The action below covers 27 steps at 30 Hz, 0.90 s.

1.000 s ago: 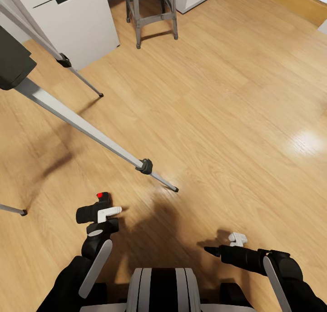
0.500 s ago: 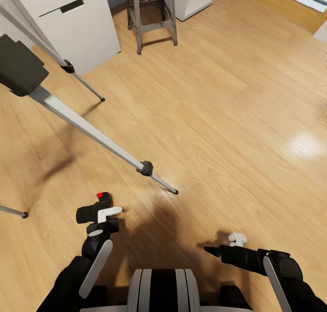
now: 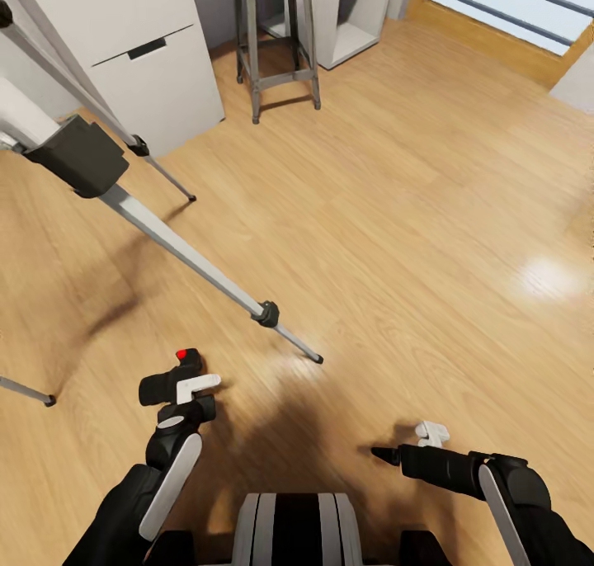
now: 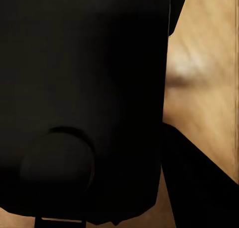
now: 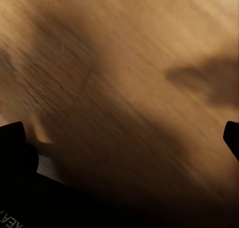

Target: Attach the digital camera to the camera tripod in the bedroom.

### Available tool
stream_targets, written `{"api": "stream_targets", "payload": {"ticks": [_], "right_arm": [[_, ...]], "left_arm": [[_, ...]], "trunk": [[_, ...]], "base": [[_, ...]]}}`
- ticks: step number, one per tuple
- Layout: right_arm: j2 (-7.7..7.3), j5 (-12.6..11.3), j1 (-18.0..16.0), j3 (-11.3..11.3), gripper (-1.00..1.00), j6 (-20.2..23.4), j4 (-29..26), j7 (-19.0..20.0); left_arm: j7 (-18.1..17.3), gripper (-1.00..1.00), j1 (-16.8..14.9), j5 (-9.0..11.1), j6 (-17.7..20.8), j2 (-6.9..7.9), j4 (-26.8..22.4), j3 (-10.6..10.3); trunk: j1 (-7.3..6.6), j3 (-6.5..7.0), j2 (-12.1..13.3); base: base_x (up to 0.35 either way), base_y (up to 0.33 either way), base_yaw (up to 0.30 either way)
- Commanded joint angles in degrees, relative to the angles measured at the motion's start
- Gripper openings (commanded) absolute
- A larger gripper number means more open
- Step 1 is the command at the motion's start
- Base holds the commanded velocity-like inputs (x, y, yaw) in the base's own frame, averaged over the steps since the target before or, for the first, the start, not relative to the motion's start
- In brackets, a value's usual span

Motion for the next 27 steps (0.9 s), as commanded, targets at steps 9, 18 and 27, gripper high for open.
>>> {"api": "stream_targets", "payload": {"ticks": [9, 18, 27], "right_arm": [[0.00, -0.32, -0.02, -0.07, 1.00, 0.44, 0.00, 0.01], [0.00, -0.32, -0.02, 0.00, 1.00, 0.44, 0.02, 0.06], [0.00, -0.32, -0.02, 0.02, 1.00, 0.46, 0.02, 0.06]], "left_arm": [[0.37, -1.00, -0.04, 4.26, 0.26, 1.85, -1.50, -0.16], [-1.08, -1.00, -0.04, 6.43, 0.34, 2.72, -1.84, -0.20], [-9.56, -1.00, -0.04, 10.75, 0.72, 5.25, -2.76, -0.27]], "trunk": [[-0.24, 1.97, 0.11], [-0.47, 3.96, 0.23], [-0.70, 5.96, 0.35]], "base": [[0.000, 0.000, 0.000], [0.000, 0.000, 0.000], [0.000, 0.000, 0.000]]}}
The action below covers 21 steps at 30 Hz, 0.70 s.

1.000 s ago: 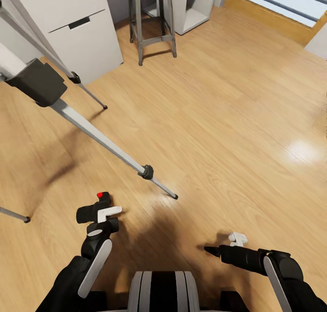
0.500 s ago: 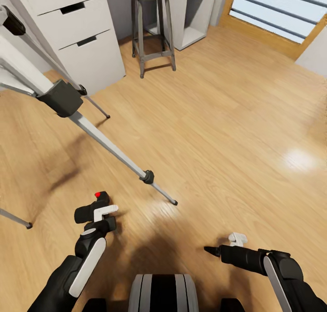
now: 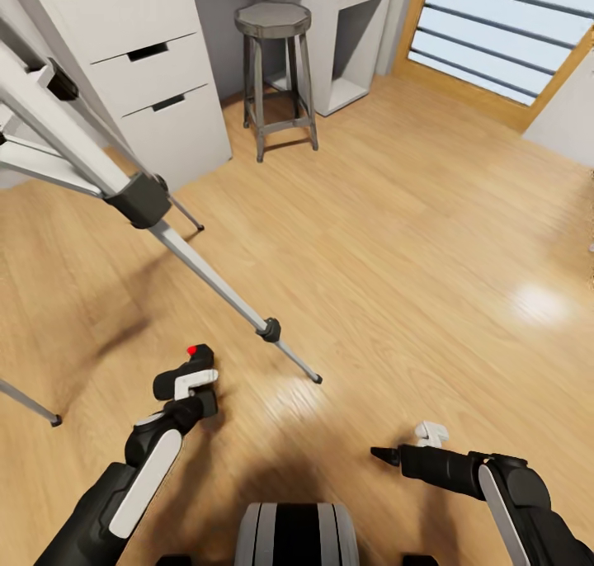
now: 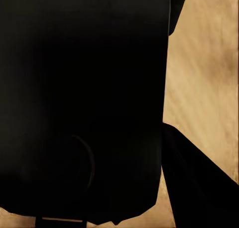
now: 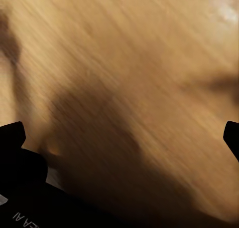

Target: Attach the digital camera to the camera tripod in the bedroom.

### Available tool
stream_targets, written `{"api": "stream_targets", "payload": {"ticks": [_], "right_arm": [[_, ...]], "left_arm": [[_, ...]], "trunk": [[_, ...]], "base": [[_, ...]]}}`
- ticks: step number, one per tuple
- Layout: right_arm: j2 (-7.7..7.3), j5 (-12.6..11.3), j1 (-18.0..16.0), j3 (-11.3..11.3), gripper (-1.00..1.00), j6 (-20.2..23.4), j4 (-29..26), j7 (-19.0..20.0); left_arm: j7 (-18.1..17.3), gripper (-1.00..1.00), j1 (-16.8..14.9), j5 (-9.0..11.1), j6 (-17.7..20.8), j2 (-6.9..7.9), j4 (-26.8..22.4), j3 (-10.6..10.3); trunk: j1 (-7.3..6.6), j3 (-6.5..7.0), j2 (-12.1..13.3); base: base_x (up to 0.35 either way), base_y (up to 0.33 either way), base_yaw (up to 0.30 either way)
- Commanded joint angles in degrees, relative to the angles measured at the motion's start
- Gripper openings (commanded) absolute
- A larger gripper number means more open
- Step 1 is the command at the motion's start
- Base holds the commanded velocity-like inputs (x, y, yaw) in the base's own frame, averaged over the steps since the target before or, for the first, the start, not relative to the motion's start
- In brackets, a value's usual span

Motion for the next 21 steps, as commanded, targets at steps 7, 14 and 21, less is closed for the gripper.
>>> {"api": "stream_targets", "payload": {"ticks": [7, 14, 21], "right_arm": [[0.00, -0.32, -0.02, -0.06, 1.00, 0.42, -0.03, -0.06], [0.00, -0.32, -0.02, -0.06, 1.00, 0.42, -0.03, -0.06], [0.00, -0.32, -0.02, -0.06, 1.00, 0.42, -0.03, -0.06]], "left_arm": [[-12.67, -1.00, -0.03, 3.62, 4.14, 3.19, -0.93, -0.19], [-16.42, -1.00, -0.03, 3.95, 8.82, 3.65, -0.94, -0.20], [-17.02, -1.00, -0.03, 4.06, 14.26, 3.73, -1.01, -0.16]], "trunk": [[-0.19, 1.52, 0.08], [-0.37, 3.07, 0.17], [-0.55, 4.63, 0.27]], "base": [[0.000, 0.000, 0.000], [0.000, 0.000, 0.000], [0.000, 0.000, 0.000]]}}
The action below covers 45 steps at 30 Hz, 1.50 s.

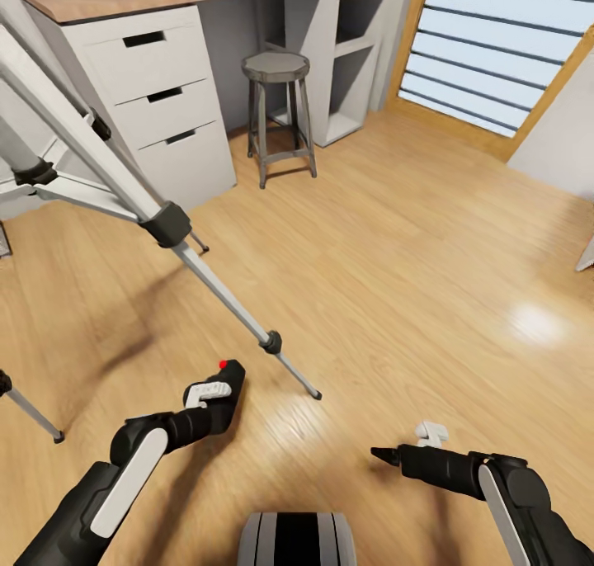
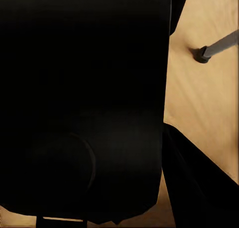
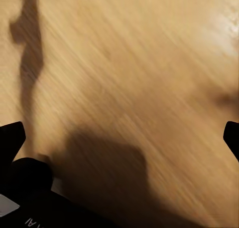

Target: Attach the digital camera to the camera tripod in the bedroom.

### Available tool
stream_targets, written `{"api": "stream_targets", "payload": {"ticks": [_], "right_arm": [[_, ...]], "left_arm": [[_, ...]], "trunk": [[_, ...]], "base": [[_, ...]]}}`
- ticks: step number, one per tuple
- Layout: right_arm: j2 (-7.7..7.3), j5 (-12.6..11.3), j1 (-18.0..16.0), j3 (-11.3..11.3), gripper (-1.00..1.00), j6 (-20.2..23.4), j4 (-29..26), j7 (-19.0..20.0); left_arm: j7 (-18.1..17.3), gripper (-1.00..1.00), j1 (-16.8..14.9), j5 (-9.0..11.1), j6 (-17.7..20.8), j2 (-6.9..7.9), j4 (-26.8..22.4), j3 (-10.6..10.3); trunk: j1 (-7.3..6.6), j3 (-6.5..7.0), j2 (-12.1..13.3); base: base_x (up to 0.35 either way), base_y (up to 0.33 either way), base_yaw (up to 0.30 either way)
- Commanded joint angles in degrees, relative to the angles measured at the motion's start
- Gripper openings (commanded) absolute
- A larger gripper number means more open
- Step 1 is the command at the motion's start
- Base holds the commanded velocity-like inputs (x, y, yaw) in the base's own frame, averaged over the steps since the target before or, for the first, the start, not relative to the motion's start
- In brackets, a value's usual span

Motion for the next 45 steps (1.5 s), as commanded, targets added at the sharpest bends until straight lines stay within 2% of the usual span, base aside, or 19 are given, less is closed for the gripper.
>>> {"api": "stream_targets", "payload": {"ticks": [1, 5, 9, 12, 13, 19, 20, 21, 24, 29, 45], "right_arm": [[0.00, -0.32, -0.03, -0.06, 1.00, 0.42, -0.03, -0.06], [0.00, -0.32, -0.03, -0.06, 1.00, 0.42, -0.03, -0.06], [0.00, -0.32, -0.03, -0.06, 1.00, 0.42, -0.03, -0.06], [0.00, -0.32, -0.03, -0.06, 1.00, 0.42, -0.03, -0.06], [0.00, -0.32, -0.03, -0.06, 1.00, 0.42, -0.03, -0.06], [0.00, -0.32, -0.03, -0.06, 1.00, 0.42, -0.03, -0.06], [0.00, -0.32, -0.03, -0.06, 1.00, 0.42, -0.03, -0.06], [0.00, -0.32, -0.03, -0.06, 1.00, 0.42, -0.03, -0.06], [0.00, -0.32, -0.03, -0.06, 1.00, 0.42, -0.03, -0.06], [0.00, -0.36, -0.03, -0.06, 1.00, 0.42, -0.03, -0.06], [0.00, -0.49, -0.03, -0.06, 1.00, 0.42, 0.01, -0.05]], "left_arm": [[0.37, -1.00, -0.03, 0.65, 1.18, 0.05, -0.07, -0.04], [0.32, -1.00, -0.03, 1.50, 2.92, 0.30, -0.07, 0.10], [0.29, -1.00, -0.03, 3.96, 4.61, 1.34, -0.13, 0.24], [0.19, -1.00, -0.03, 6.36, 5.13, 2.69, -0.21, 0.28], [-0.23, -1.00, -0.03, 8.45, 5.32, 3.85, -0.22, 0.29], [-4.62, -1.00, -0.03, 15.56, 5.46, 8.32, -0.26, 0.31], [-9.48, -1.00, -0.03, 18.66, 5.32, 11.38, -0.25, 0.28], [-11.93, -1.00, -0.03, 19.42, 5.23, 12.56, -0.22, 0.28], [-15.03, -1.00, -0.03, 20.05, 5.15, 13.71, -0.08, 0.30], [-18.00, -1.00, -0.03, 20.48, 5.14, 14.60, 0.32, 0.31], [-19.14, -1.00, -0.03, 20.63, 5.09, 14.91, 0.77, 0.32]], "trunk": [[-0.03, 0.19, 0.00], [-0.14, 1.08, 0.05], [-0.24, 1.96, 0.11], [-0.32, 2.63, 0.15], [-0.34, 2.85, 0.16], [-0.50, 4.18, 0.24], [-0.52, 4.40, 0.25], [-0.55, 4.62, 0.27], [-0.63, 5.29, 0.31], [-0.76, 6.40, 0.37], [-1.17, 9.94, 0.59]], "base": [[0.000, 0.000, 0.000], [0.000, 0.000, 0.000], [0.000, 0.000, 0.000], [0.000, 0.000, 0.000], [0.000, 0.000, 0.000], [0.000, 0.000, 0.000], [0.000, 0.000, 0.000], [0.000, 0.000, 0.000], [0.000, 0.000, 0.000], [0.000, 0.000, 0.000], [0.000, 0.000, 0.000]]}}
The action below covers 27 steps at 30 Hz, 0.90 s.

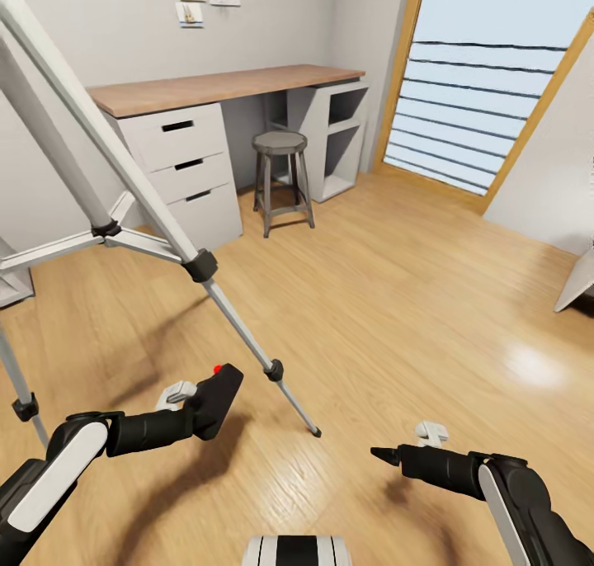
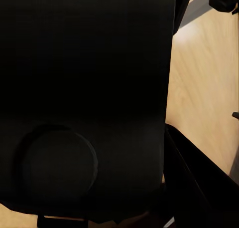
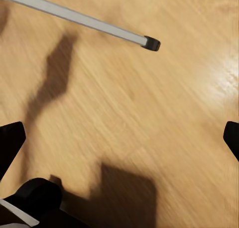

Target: Attach the digital camera to the camera tripod in the bedroom.

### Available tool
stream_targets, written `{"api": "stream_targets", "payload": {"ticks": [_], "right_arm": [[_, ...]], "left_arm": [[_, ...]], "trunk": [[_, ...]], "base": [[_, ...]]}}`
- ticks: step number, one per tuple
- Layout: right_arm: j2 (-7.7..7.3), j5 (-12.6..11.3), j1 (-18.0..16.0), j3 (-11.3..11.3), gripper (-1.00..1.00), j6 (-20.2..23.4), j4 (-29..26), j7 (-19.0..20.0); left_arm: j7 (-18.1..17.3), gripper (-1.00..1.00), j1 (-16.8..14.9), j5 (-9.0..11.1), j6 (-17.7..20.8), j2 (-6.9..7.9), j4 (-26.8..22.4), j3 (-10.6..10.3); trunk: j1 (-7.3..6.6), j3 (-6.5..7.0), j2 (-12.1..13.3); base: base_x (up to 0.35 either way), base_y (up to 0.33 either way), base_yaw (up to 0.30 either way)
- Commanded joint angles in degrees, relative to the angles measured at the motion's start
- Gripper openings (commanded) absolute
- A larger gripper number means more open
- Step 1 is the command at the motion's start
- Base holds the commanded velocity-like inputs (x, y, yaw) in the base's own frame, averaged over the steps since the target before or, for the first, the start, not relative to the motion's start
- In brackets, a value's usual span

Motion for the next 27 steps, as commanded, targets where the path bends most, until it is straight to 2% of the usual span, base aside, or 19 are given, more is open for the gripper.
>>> {"api": "stream_targets", "payload": {"ticks": [1, 12, 22, 27], "right_arm": [[0.00, -0.32, -0.03, -0.06, 1.00, 0.41, -0.03, -0.05], [0.02, -0.55, -0.03, 0.02, 1.00, 0.48, -0.24, -0.09], [0.08, -0.73, -0.03, 0.03, 1.00, 0.43, -0.39, -0.14], [0.07, -0.79, -0.03, -0.31, 1.00, 0.42, -0.47, -0.12]], "left_arm": [[-0.63, -1.00, -0.04, -0.47, 0.08, 0.04, 0.01, -0.03], [0.38, -1.00, -0.04, -0.45, -0.05, 0.04, 1.46, 0.04], [4.50, -1.00, -0.04, -0.14, -0.28, -0.23, 3.02, 1.49], [5.11, -1.00, -0.04, 0.18, -1.03, -1.12, 5.25, 1.70]], "trunk": [[-0.03, 0.19, 0.00], [-0.32, 2.62, 0.15], [-0.58, 4.84, 0.28], [-0.70, 5.95, 0.35]], "base": [[0.000, 0.000, 0.000], [0.000, 0.000, 0.000], [0.000, 0.000, 0.000], [0.000, 0.000, 0.000]]}}
